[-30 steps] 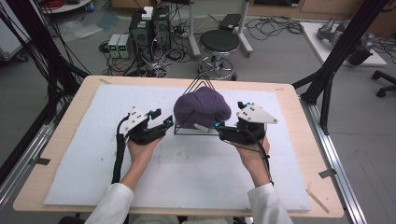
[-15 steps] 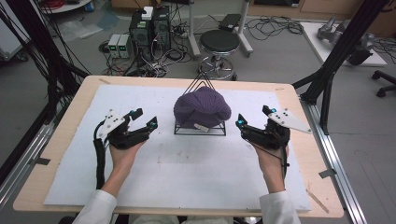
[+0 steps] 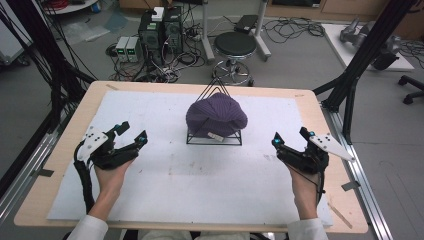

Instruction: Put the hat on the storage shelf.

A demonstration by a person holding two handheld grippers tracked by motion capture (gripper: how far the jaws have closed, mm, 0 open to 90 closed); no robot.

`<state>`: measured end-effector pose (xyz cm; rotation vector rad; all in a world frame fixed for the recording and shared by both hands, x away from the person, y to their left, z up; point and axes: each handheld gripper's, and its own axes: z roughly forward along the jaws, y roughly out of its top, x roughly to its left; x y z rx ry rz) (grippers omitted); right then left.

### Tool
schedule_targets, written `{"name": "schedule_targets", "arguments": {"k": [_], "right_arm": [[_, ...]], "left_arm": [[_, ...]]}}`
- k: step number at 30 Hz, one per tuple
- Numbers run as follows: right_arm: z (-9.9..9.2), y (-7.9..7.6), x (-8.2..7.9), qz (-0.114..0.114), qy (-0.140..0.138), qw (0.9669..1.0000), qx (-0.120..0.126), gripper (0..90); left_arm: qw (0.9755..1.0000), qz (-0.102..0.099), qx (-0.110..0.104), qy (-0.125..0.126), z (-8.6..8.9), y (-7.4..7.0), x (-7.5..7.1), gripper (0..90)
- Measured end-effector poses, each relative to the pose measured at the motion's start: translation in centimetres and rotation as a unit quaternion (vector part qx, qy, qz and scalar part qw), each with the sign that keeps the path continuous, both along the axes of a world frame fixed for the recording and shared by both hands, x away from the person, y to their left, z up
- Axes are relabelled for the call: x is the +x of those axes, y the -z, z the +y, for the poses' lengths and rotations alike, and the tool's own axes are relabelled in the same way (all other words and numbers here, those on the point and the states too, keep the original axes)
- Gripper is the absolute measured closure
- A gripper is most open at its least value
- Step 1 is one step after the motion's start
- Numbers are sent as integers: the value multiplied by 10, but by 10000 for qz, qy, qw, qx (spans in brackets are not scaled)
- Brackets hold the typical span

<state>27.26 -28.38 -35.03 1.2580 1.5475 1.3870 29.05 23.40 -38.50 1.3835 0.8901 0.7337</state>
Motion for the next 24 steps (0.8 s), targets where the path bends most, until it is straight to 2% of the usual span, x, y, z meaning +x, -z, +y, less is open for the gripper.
{"name": "schedule_targets", "arguments": {"k": [6,17,19,24], "right_arm": [[-9,11,-8,2,205,9998,26,109],[-20,27,-22,-163,592,9981,-41,110],[-21,31,-24,-127,606,9981,-56,110],[-20,41,-27,-138,764,9969,-111,110]], "left_arm": [[9999,22,35,-158,15,3,-8,256],[9995,20,168,-278,32,12,-22,251],[9994,22,166,-304,34,13,-24,251],[9988,-12,339,-343,41,18,-29,251]]}}
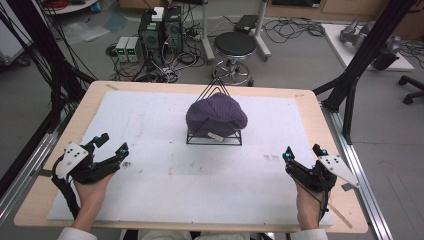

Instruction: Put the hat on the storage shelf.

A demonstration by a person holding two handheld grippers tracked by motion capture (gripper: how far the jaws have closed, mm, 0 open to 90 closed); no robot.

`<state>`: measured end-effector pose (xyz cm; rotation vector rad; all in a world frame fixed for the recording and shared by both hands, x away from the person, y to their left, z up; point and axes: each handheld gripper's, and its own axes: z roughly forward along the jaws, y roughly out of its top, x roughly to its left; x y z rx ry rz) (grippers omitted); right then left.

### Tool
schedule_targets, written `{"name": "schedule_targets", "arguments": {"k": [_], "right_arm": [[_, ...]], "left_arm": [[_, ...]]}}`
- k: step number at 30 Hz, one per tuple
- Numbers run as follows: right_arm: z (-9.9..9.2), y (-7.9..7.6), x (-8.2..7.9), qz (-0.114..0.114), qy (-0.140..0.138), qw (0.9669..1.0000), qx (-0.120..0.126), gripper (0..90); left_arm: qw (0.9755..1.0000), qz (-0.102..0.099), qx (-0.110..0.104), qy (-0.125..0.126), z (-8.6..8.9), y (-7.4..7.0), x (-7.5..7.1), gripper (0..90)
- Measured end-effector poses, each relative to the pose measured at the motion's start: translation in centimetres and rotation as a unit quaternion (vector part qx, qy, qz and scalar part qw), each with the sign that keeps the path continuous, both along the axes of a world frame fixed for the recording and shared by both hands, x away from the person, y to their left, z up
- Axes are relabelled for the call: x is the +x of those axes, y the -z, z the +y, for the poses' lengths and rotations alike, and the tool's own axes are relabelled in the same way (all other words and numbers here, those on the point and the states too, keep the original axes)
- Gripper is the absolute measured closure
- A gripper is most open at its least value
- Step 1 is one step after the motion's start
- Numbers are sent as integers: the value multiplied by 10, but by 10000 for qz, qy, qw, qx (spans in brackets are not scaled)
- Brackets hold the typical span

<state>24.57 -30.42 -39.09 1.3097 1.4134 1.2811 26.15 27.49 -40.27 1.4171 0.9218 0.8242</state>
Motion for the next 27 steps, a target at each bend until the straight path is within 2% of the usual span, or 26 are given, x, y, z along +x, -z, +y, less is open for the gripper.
{"name": "schedule_targets", "arguments": {"k": [3,9,11,15,20,22,24,27], "right_arm": [[1,5,-1,-5,91,10000,-19,110],[1,12,-6,-122,340,9993,-86,110],[0,15,-9,-181,408,9990,-67,110],[-3,21,-11,-281,448,9984,-184,110],[-2,29,-11,-202,478,9982,-286,110],[-2,33,-11,-159,483,9984,-262,110],[-1,36,-12,-112,544,9982,-228,110],[1,40,-14,-86,614,9977,-255,110]], "left_arm": [[10000,-44,41,-10,4,3,-4,249],[9993,-232,-76,-265,12,8,-11,207],[9992,-226,-112,-316,16,8,-12,201],[9986,-152,-149,-481,22,12,-14,202],[9955,-161,-60,-931,31,21,-20,208],[9943,-102,-214,-1037,38,25,-22,210],[9921,-104,-359,-1195,45,27,-24,208],[9898,-97,-403,-1364,51,29,-27,208]]}}
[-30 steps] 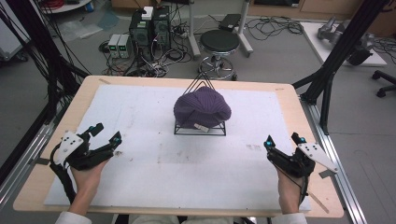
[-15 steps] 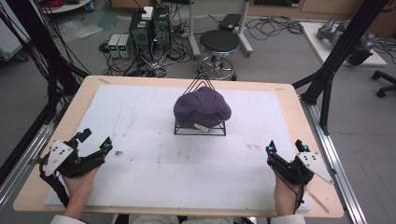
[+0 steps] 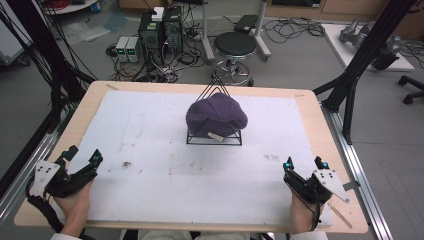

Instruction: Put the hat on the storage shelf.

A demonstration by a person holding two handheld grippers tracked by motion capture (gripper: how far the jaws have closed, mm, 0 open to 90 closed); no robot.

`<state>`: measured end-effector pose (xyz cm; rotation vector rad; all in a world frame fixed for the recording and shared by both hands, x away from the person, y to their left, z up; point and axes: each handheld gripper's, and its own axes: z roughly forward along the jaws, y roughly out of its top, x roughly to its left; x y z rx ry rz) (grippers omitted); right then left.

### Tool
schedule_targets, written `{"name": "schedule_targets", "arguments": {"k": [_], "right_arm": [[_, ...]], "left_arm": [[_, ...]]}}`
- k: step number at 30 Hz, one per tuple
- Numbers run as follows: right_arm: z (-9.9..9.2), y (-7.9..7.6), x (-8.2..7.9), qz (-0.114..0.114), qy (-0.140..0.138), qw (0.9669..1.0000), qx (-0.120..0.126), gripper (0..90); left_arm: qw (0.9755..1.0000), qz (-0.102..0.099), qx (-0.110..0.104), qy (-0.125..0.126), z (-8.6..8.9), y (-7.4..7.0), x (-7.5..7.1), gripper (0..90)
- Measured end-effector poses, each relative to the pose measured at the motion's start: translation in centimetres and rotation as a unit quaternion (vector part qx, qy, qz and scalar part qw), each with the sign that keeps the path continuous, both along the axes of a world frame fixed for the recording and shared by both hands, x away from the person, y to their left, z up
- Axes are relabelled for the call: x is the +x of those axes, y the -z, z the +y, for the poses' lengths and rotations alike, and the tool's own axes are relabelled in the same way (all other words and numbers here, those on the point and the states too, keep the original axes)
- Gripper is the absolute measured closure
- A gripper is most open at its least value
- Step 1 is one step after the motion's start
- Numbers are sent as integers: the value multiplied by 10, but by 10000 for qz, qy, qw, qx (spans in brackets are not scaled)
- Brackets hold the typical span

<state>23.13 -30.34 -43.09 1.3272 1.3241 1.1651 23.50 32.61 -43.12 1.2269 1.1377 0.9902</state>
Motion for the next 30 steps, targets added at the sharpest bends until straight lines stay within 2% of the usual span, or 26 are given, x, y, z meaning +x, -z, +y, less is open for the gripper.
{"name": "schedule_targets", "arguments": {"k": [8,13,23,30], "right_arm": [[6,-2,-7,-242,25,9995,-204,110],[6,0,-5,-189,-21,9994,-296,110],[2,1,-6,-119,56,9998,-136,110],[2,2,-5,-79,19,9999,-141,110]], "left_arm": [[9999,16,92,93,-6,1,0,204],[9999,52,77,103,-6,2,2,204],[9997,79,79,195,-6,2,2,204],[9997,78,57,241,-7,2,3,205]]}}
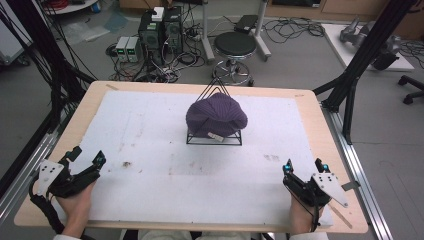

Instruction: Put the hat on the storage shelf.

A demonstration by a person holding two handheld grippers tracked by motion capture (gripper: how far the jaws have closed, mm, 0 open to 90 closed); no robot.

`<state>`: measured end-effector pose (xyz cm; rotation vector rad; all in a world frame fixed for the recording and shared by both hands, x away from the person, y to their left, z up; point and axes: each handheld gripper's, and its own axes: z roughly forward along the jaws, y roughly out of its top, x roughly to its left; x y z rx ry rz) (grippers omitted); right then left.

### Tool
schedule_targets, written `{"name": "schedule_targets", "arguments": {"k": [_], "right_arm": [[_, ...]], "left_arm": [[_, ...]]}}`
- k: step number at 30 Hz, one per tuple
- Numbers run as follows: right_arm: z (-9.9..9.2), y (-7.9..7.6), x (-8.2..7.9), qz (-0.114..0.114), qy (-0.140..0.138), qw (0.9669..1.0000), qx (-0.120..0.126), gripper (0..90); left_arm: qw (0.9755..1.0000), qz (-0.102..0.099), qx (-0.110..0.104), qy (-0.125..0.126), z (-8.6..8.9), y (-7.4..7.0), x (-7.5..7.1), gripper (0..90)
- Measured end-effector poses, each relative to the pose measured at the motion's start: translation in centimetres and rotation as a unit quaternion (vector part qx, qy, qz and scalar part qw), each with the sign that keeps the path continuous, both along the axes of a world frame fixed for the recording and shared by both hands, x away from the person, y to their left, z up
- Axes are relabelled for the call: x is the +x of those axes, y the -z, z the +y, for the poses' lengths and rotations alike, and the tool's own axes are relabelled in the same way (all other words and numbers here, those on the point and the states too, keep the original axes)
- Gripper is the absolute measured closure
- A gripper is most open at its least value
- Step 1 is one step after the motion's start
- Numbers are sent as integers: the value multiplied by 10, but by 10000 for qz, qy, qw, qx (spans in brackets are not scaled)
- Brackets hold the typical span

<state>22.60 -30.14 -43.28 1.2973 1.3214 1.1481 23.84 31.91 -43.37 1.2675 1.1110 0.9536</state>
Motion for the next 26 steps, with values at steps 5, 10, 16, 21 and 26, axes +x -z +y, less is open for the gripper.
{"name": "schedule_targets", "arguments": {"k": [5,10,16,21,26], "right_arm": [[-1,1,1,49,-11,10000,61,110],[-1,1,1,71,-13,9999,84,110],[-1,2,1,77,-27,9999,88,110],[-1,2,2,102,-41,9999,78,110],[-1,3,2,127,-48,9999,92,110]], "left_arm": [[9999,80,64,-42,1,1,1,206],[9999,78,54,-39,1,1,1,206],[10000,88,19,-3,0,1,2,206],[10000,93,-28,3,1,1,3,206],[9999,97,-35,19,1,1,3,206]]}}
